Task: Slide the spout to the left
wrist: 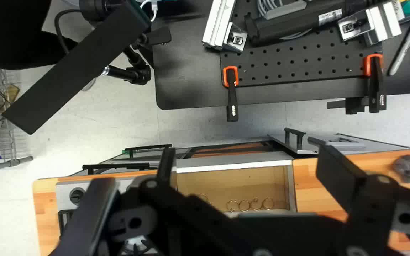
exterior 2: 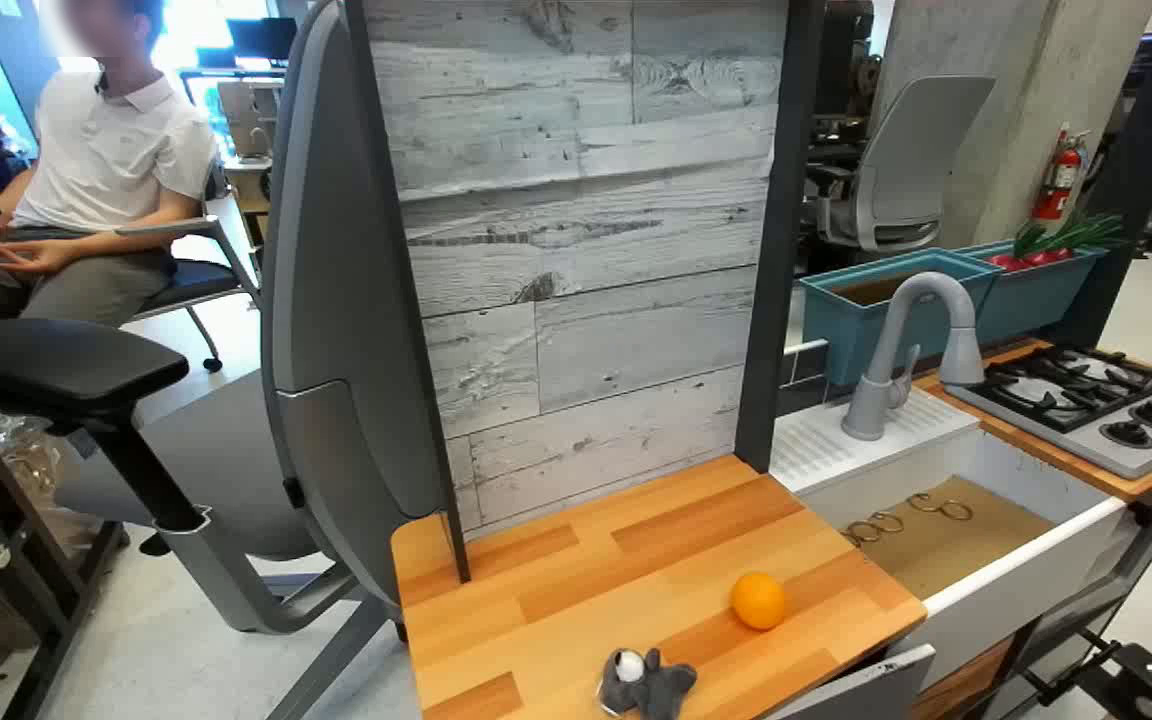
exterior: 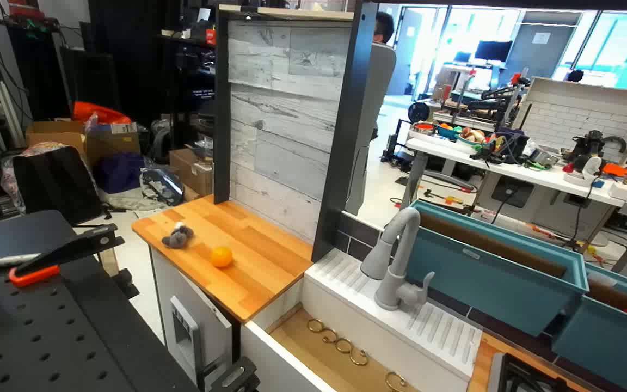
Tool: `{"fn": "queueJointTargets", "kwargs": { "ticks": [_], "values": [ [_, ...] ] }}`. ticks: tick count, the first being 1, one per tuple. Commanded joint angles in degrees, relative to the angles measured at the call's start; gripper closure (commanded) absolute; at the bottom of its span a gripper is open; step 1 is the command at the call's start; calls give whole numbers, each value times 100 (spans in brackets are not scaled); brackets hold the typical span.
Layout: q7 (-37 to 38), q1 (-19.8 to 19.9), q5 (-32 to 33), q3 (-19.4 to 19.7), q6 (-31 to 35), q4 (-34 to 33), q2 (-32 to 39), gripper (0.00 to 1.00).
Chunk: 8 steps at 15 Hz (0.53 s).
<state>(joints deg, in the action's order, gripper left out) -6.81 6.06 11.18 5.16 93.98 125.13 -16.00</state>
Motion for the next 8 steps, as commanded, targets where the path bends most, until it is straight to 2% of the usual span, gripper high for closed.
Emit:
{"fn": "queueJointTargets", "kwargs": {
  "ticks": [1, 8],
  "values": [
    [8, -40, 6, 34, -9, -14, 1, 0],
    [39, -39, -22, 38, 20, -83, 93, 0]
  ]
}}
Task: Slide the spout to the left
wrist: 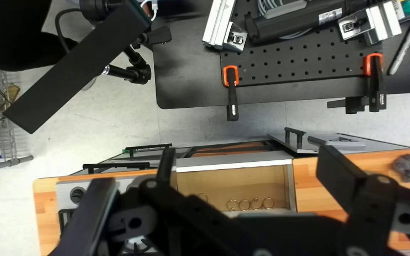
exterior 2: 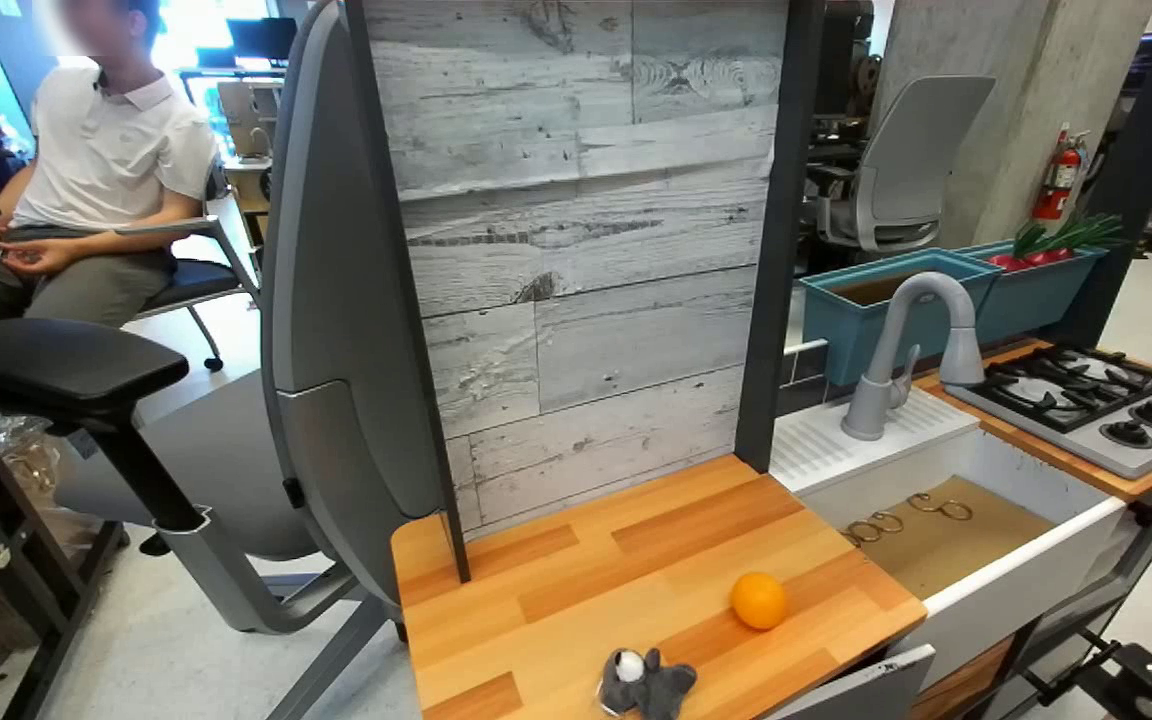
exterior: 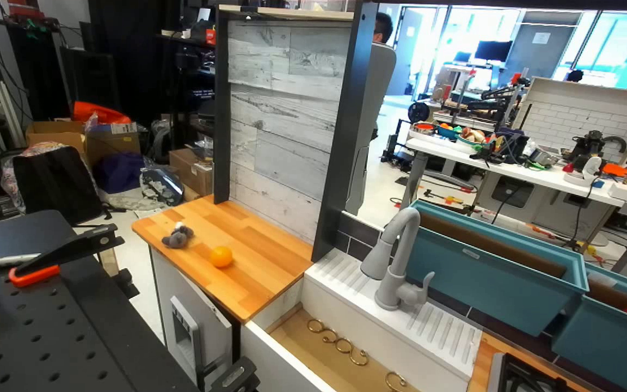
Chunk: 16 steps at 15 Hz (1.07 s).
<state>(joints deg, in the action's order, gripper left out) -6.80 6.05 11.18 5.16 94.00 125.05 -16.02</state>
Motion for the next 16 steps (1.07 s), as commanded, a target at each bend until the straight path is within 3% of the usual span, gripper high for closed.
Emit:
{"fn": "queueJointTargets", "kwargs": {
  "ticks": [1, 7, 16],
  "values": [
    [78, -34, -66, 48, 67, -111, 162, 0],
    [315, 16, -191, 137, 1037, -120, 875, 0],
    [527, 38, -1, 187, 4612, 204, 2473, 0]
  ]
}}
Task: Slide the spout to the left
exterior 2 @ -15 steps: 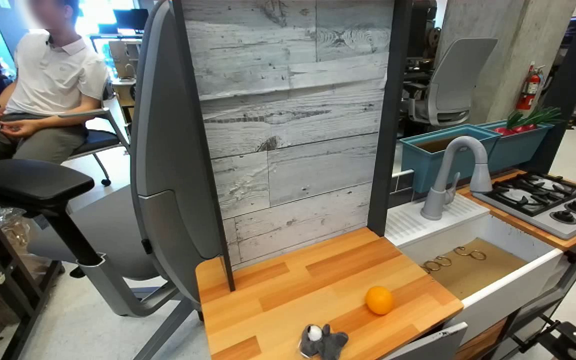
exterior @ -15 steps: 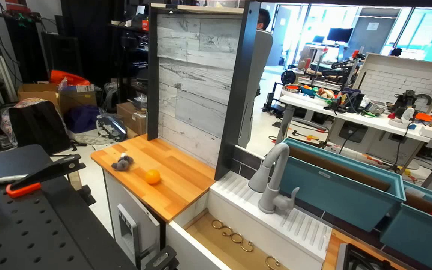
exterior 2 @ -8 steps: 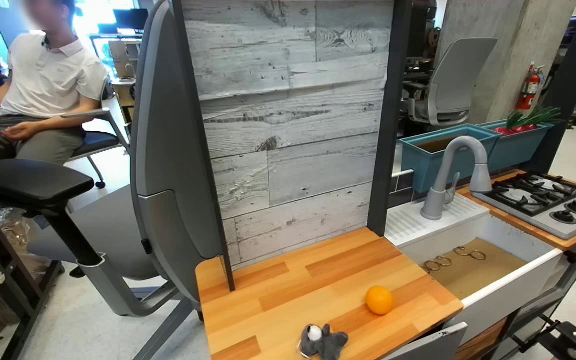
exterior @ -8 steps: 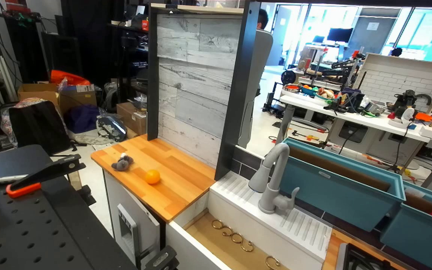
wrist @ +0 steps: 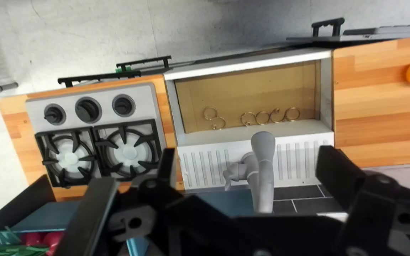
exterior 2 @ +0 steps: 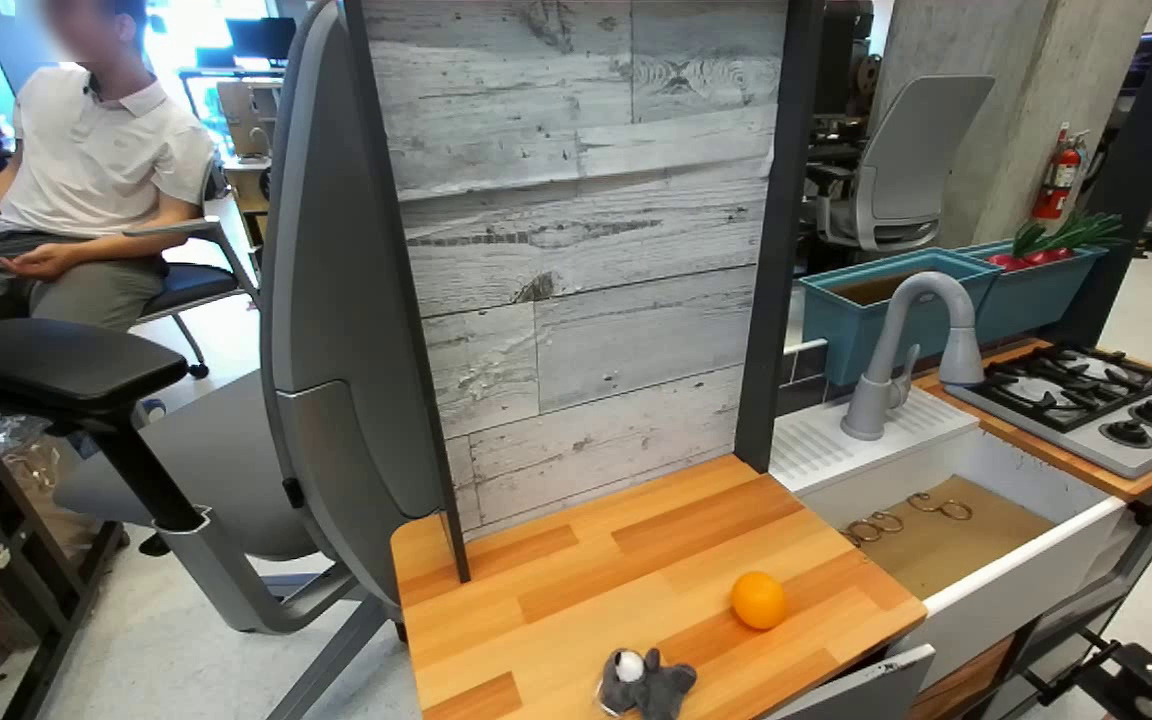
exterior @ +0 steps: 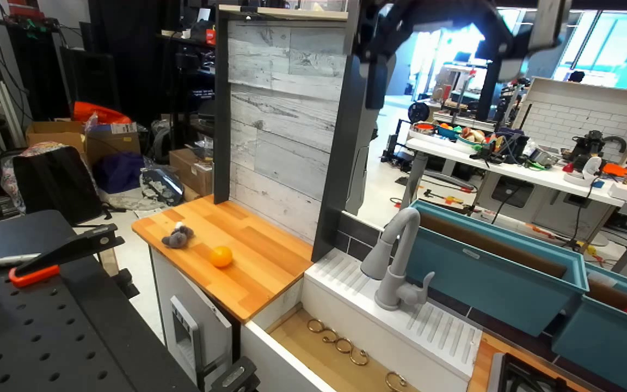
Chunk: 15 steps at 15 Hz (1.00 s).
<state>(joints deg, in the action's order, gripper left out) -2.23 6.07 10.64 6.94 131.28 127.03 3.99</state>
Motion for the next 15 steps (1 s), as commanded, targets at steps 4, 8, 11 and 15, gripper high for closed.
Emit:
{"fn": "queueJointTargets", "kwargs": {
  "ticks": [4, 8, 11, 15],
  "values": [
    [185, -3, 147, 84, 2028, -40, 1293, 0],
    [362, -199, 301, 219, 2612, -142, 1967, 0],
    [414, -348, 325, 277, 2926, -265, 2405, 0],
    [538, -653, 343, 450, 3278, -491, 2930, 0]
  ]
}}
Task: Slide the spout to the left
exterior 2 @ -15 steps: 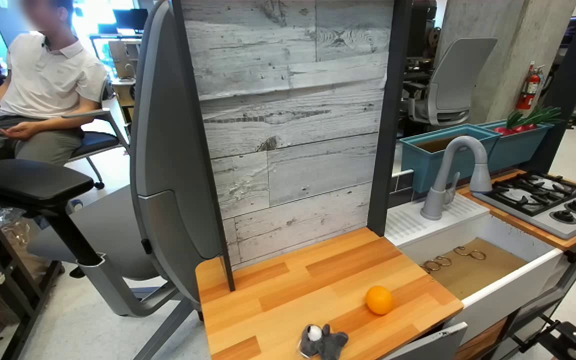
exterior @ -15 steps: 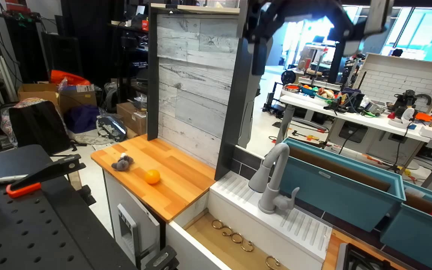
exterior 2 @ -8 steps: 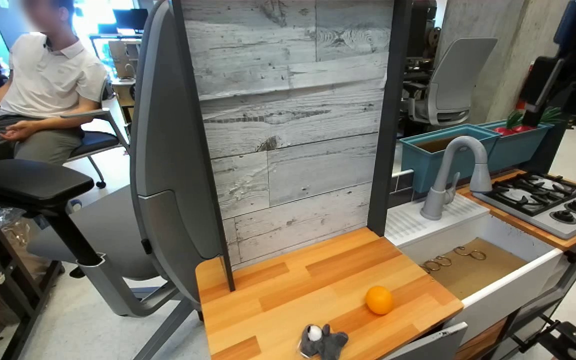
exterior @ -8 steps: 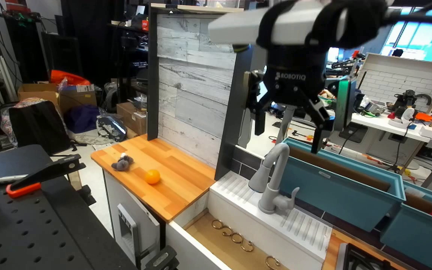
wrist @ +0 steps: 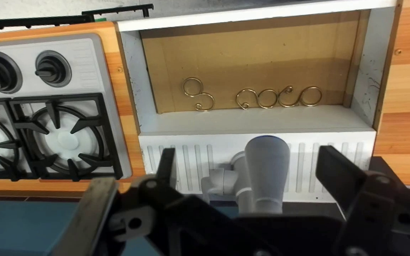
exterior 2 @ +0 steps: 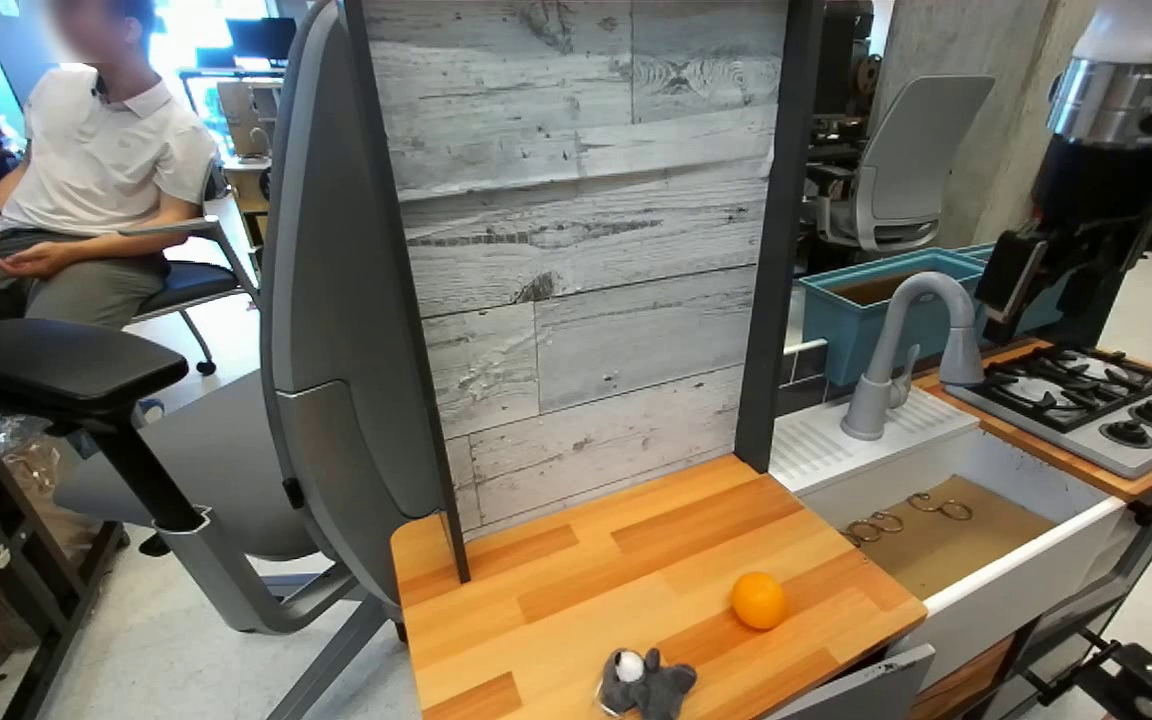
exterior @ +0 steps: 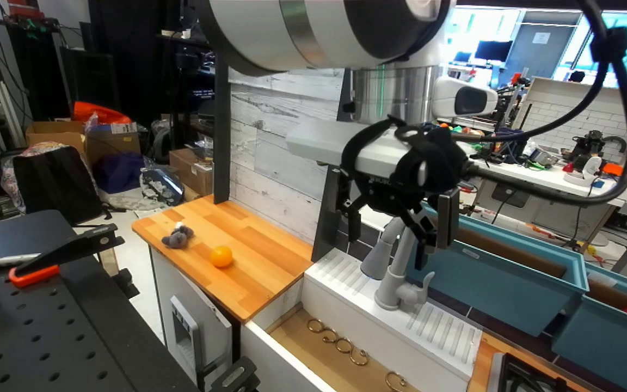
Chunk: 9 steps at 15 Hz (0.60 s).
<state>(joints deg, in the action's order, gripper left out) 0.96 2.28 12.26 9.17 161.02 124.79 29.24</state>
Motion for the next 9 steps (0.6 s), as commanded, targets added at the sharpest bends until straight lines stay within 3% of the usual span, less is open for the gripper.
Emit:
{"fn": "queueJointTargets", "kwargs": {
  "ticks": [1, 9],
  "values": [
    [249, -364, 188, 292, 413, -325, 526, 0],
    [355, -969, 115, 690, 728, -636, 1222, 0]
  ]
}}
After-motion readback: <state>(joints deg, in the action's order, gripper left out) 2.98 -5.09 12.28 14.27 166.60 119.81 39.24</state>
